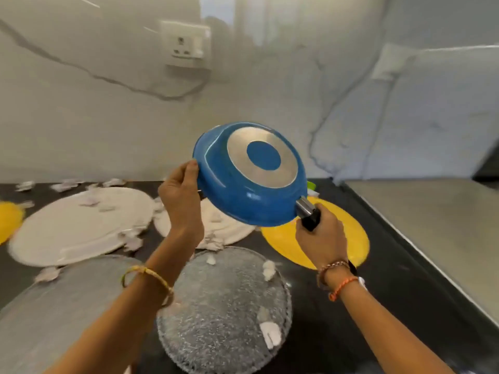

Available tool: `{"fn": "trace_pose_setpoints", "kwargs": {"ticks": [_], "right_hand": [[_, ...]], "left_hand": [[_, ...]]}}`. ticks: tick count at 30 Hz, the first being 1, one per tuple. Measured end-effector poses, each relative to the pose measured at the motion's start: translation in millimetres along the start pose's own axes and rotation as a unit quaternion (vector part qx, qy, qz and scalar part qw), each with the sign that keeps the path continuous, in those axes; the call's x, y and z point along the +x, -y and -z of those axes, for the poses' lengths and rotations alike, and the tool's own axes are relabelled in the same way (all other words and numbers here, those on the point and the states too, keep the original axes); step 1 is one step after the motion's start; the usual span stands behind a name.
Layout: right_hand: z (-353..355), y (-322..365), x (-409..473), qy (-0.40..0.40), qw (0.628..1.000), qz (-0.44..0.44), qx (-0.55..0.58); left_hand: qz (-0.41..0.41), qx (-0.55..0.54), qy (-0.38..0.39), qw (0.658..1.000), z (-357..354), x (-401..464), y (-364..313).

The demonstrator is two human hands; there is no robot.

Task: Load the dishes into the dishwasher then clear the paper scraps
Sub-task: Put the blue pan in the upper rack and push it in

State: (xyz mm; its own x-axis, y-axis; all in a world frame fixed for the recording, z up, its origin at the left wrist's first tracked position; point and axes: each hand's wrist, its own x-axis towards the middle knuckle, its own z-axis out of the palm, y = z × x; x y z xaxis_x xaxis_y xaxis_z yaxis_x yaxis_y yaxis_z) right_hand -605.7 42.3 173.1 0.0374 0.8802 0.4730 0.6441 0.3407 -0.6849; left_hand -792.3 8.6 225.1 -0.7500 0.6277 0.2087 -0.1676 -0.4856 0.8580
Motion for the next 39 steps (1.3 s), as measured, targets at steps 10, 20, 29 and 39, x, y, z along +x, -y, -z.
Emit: {"fn": "trace_pose_setpoints", "kwargs": {"ticks": [10,20,29,39], "right_hand": [[162,-98,-81,-0.199,0.955,-0.192,-0.109],[319,-202,-172,-0.314,0.904,-0.284,-0.060],[442,-303,-258,-0.287,0.853,-0.435,0.018],[476,-408,-258,-0.246,0.714,-0.628,0.186]], "left_hand": [[0.128,-0.017,0.300,0.945,-105,-141,65],[0.006,-0.061,0.525,0.849,-197,-329,77],[0.075,0.112,0.670,0.730,-252,-493,145],[0.052,0.334,0.771,0.540,-294,-563,256]]}}
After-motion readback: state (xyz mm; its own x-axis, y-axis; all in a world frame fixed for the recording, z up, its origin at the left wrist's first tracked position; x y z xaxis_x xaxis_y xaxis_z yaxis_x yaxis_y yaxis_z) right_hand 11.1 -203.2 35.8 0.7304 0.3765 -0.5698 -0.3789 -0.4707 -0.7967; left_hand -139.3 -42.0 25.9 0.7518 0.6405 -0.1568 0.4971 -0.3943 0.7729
